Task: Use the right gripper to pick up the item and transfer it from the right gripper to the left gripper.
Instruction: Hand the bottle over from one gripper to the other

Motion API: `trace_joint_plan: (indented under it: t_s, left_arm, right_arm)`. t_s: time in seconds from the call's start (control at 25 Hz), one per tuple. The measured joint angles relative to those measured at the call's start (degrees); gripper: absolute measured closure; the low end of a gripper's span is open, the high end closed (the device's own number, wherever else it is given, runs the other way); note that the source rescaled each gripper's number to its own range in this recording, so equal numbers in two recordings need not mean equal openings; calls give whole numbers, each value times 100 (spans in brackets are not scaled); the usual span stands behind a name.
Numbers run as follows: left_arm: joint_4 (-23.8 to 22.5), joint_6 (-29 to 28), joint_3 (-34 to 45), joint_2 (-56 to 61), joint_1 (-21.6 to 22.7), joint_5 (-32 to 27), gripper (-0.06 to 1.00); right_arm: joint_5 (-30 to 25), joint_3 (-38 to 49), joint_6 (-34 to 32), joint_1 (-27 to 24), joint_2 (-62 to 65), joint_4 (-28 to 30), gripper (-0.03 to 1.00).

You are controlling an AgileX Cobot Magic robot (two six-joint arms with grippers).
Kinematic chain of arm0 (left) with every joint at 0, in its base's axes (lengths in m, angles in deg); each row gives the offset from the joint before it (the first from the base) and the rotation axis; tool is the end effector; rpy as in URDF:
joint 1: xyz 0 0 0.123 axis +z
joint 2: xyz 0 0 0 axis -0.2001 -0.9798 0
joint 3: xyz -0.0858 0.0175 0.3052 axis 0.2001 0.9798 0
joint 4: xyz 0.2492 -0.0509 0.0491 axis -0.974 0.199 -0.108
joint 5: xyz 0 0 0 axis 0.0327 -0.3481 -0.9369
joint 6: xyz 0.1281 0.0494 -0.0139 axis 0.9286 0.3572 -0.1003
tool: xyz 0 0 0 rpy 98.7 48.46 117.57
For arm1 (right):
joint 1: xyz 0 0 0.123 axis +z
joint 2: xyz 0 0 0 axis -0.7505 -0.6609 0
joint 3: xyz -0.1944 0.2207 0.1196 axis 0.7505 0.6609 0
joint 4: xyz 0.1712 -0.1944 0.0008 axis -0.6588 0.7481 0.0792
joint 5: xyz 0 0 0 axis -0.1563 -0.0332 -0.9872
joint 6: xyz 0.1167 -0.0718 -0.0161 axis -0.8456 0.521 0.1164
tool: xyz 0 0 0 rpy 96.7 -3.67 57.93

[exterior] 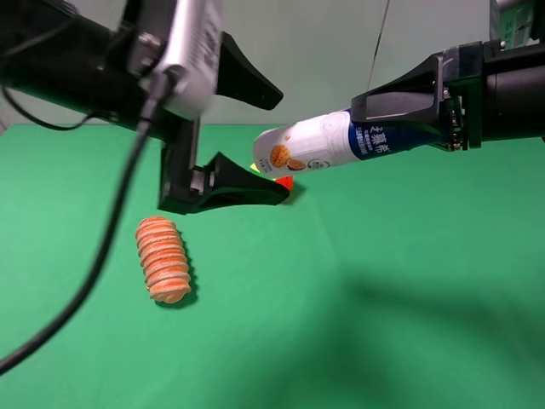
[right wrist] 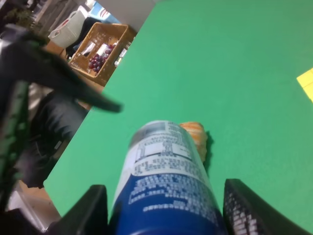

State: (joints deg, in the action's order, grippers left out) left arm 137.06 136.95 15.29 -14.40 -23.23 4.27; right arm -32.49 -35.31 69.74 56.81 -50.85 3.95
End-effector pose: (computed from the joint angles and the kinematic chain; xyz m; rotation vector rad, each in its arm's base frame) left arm 0.2381 -0.2435 0.2842 1.5704 1.4807 -0.4345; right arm 0.2164 0.1349 0.3068 -0.4219 2.0919 1.1082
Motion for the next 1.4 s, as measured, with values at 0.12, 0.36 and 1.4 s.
trace_joint_plan:
  t_s: [0.12, 0.36, 1.4]
  left_arm:
    - [-5, 5, -179, -224, -161, 220, -2]
    - [-5, 17, -558, -695, -317, 277, -2]
    - [-47, 476, -1128, -1505, -795, 959, 90]
  right_arm:
    - [-5, 0, 12, 0, 0, 0, 94]
    - [-10, 0, 17, 0, 0, 5, 94]
    - [59, -20, 40, 0, 0, 46, 94]
